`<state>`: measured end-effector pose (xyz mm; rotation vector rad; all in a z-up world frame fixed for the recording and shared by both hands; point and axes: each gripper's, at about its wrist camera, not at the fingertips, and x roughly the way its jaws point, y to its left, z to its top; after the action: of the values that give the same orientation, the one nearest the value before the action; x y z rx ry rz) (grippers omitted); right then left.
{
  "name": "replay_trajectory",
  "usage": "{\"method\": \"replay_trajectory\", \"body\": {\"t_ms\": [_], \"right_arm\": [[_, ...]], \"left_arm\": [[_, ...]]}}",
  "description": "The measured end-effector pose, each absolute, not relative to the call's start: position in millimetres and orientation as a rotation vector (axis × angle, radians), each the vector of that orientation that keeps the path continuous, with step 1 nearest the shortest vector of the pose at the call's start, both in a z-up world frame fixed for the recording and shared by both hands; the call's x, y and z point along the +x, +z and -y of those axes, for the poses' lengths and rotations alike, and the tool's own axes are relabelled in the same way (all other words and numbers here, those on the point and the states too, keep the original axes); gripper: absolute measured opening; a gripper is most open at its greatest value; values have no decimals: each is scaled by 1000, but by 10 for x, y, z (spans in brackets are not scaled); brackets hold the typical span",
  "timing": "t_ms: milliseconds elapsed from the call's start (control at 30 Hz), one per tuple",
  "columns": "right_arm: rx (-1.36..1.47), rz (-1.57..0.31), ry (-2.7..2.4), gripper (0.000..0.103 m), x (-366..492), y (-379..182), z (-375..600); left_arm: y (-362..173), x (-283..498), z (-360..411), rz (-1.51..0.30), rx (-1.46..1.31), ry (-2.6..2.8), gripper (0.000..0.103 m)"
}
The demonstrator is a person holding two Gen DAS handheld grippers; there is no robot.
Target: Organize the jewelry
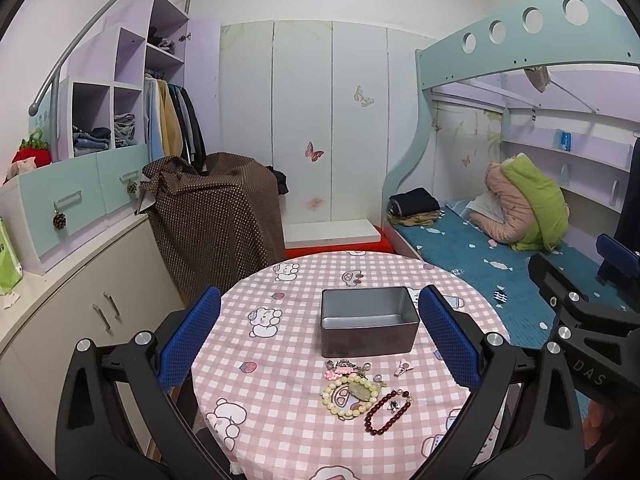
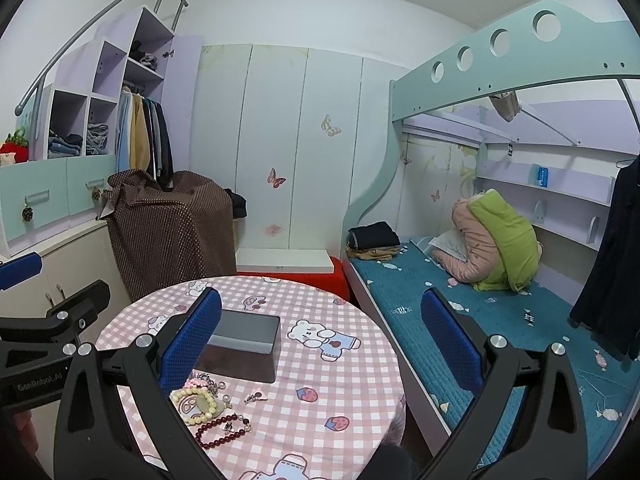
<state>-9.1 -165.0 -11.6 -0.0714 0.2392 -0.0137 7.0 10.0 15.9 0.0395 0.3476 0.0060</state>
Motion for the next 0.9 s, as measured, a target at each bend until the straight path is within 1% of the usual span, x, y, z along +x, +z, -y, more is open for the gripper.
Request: {"method": "replay_trajectory", "body": {"t_ms": [33, 67, 900], "right_arm": [[-74, -240, -14, 96, -87, -113, 1647], [-73, -242, -12, 96, -82, -107, 1653], [-60, -274, -11, 96, -130, -200, 1658]], "left_arm": [[168, 82, -113, -349, 37, 8, 98], [54, 54, -91, -348, 36, 8, 98], [-32, 53, -70, -369, 31, -11, 98]]}}
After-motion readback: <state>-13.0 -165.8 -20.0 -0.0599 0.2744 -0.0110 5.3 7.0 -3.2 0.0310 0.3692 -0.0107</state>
